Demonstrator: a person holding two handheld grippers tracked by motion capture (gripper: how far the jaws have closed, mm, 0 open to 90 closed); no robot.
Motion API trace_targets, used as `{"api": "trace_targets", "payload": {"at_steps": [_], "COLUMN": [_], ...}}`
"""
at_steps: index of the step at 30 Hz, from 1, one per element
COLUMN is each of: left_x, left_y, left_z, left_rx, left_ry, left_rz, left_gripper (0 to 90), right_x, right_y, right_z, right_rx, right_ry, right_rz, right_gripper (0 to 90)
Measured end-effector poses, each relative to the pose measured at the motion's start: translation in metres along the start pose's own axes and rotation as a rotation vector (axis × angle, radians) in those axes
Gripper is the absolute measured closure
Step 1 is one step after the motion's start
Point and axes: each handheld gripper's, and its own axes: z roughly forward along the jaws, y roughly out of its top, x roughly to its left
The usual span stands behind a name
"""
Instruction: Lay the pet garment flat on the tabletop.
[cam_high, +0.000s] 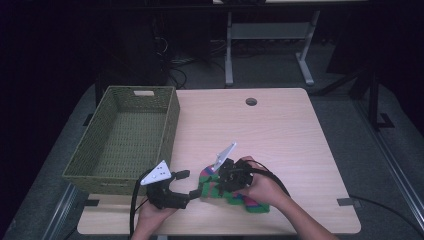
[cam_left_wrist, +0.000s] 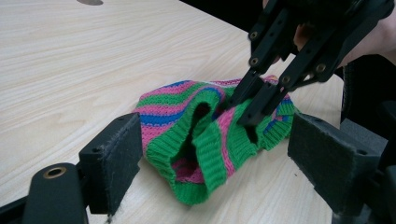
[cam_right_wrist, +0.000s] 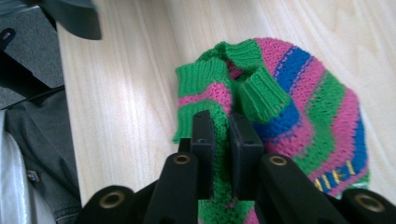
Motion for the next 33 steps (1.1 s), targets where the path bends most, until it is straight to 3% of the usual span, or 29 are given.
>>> {"api": "trace_targets", "payload": {"at_steps": [5,8,9,10,11,12,13,15,19,30,33], "left_x": [0.000,0.000,0.000,0.000,0.000,0.000,-0.002,-0.002,-0.004,0.002,0.003], "left_y": [0.000,0.000,0.000,0.000,0.000,0.000,0.000,0.000,0.001,0.009,0.011], "left_z": [0.001,0.001,0.001,0.001,0.002,0.002,0.004,0.005,0.012,0.027,0.030], "left_rx": [0.006,-0.003,-0.004,-0.004,0.003,0.003,0.003,0.005,0.017,0.041,0.046], "left_ry": [-0.001,-0.003,-0.006,-0.006,-0.009,-0.009,-0.012,-0.015,-0.031,-0.068,-0.069], "left_rz": [0.003,0.002,0.001,0.001,0.002,0.002,0.004,0.006,0.011,-0.010,-0.008], "left_gripper": [17.6,17.6,17.6,17.6,17.6,17.5,17.5,17.5,17.5,17.7,18.0], "right_x": [-0.002,-0.006,-0.010,-0.010,-0.014,-0.014,-0.018,-0.022,-0.027,-0.035,-0.036], "right_y": [-0.002,-0.004,-0.007,-0.007,-0.010,-0.010,-0.014,-0.019,-0.027,-0.048,-0.049], "right_z": [-0.013,-0.027,-0.040,-0.040,-0.053,-0.053,-0.067,-0.075,-0.084,-0.109,-0.112], "right_rx": [-0.043,-0.079,-0.113,-0.113,-0.147,-0.147,-0.188,-0.208,-0.231,-0.347,-0.354], "right_ry": [-0.004,-0.009,-0.004,-0.004,-0.014,-0.014,-0.011,-0.008,-0.013,0.049,0.057], "right_rz": [-0.015,-0.015,-0.005,-0.005,-0.002,-0.002,0.033,0.058,0.066,0.078,0.070], "right_gripper": [82.5,82.7,82.8,82.8,82.7,82.7,82.7,82.7,82.7,82.8,82.8]}}
